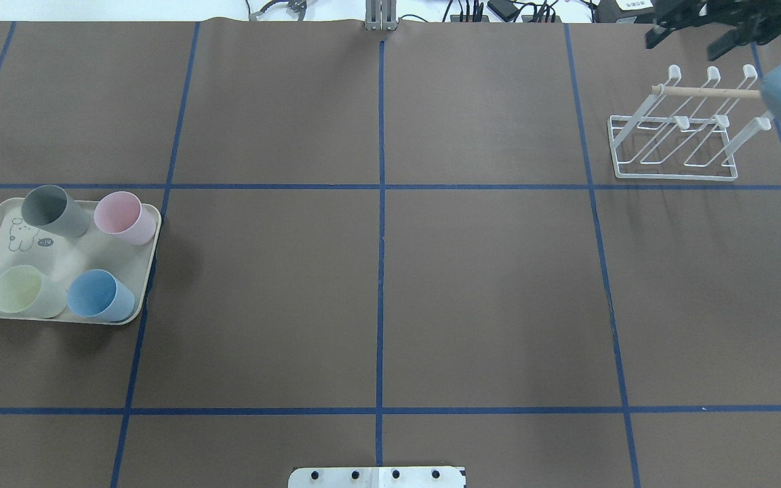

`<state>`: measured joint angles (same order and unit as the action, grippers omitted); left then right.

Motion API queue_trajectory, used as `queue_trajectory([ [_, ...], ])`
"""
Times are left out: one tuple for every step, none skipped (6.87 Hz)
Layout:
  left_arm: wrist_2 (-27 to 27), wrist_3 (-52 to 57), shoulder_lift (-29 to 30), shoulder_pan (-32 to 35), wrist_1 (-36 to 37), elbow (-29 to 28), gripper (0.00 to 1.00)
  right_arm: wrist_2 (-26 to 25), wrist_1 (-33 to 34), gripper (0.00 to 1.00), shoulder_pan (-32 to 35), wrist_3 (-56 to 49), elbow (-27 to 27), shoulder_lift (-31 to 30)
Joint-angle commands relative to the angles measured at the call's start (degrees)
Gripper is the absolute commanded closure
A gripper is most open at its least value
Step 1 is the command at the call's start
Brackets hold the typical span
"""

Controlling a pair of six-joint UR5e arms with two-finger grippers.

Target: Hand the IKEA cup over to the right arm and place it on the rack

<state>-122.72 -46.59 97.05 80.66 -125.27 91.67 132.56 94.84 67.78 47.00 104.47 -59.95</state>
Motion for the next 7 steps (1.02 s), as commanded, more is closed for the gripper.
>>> queue_trajectory([
  [-0.15, -17.92, 0.51, -5.49, -7.48, 1.75, 1.00, -4.75, -7.07, 0.00, -7.90, 16.81, -0.67, 4.22],
  [0.02, -26.71, 0.51, -8.21, -13.19, 1.76, 1.00, -7.12, -14.00, 0.00, -9.75, 23.85, -1.10, 4.14],
  [0.20, -34.19, 0.60, -10.94, -19.25, 1.93, 1.00, -9.75, -19.03, 0.00, -12.21, 29.93, -1.46, 4.23],
  [0.11, -42.88, 1.12, -13.40, -24.79, 2.11, 1.00, -12.13, -24.12, 0.00, -14.06, 33.99, -1.63, 4.23],
  [0.28, -53.32, 4.78, -16.30, -27.98, 2.19, 1.00, -14.67, -27.05, 0.00, -16.08, 37.16, -1.72, 4.31],
  [0.46, -63.87, 9.78, -20.33, -28.53, 2.37, 1.00, -18.53, -31.17, 0.00, -18.19, 40.07, -1.72, 4.40],
  [3.94, -71.11, 13.57, -23.85, -28.71, 2.37, 1.00, -21.70, -34.60, 0.00, -19.95, 46.01, -2.07, 4.49],
])
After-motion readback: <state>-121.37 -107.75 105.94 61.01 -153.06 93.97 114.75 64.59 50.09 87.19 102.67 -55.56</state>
